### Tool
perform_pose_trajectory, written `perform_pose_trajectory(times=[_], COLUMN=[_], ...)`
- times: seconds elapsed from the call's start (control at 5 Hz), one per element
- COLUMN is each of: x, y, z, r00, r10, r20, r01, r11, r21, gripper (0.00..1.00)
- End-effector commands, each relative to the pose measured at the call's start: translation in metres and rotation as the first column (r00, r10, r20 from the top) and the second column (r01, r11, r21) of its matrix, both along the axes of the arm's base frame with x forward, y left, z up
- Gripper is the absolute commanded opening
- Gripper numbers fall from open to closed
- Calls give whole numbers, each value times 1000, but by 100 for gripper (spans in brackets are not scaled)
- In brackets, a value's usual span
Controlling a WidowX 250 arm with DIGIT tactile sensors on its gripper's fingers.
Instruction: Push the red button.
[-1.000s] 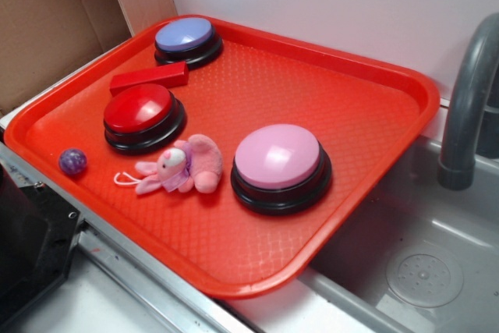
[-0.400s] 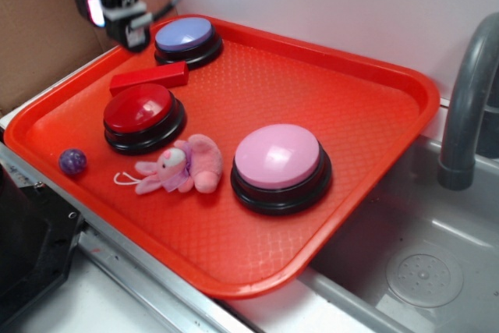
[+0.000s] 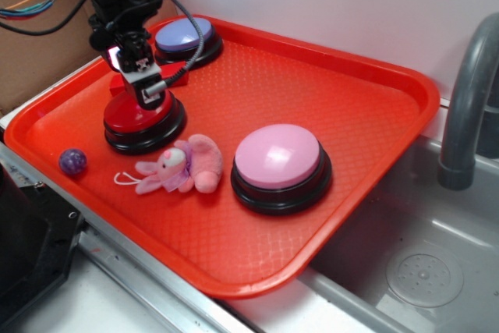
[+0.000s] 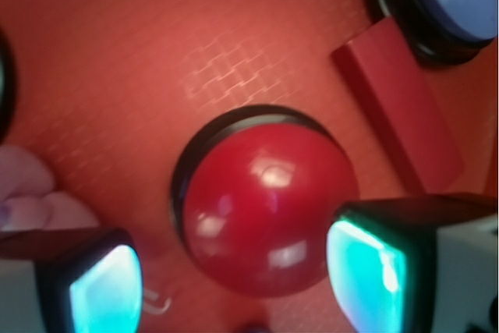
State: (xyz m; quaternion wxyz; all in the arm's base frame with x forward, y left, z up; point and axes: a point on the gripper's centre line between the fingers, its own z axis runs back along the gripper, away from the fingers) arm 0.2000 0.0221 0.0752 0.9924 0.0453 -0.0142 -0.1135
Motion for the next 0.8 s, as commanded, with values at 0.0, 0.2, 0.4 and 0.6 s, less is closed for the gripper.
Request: perform_pose_trajectory(times=[0.0, 0.2, 0.4, 0.6], x=[16, 18, 14, 6], y=[21, 17, 17, 18], z=[-26, -27, -14, 15], r00=[999, 999, 999, 996], r10=[38, 25, 53, 72], r20=[-25, -35, 5, 58], r01=[-38, -26, -53, -71], r11=[999, 999, 998, 997], r21=[-19, -23, -19, -14], gripper=[100, 100, 100, 100])
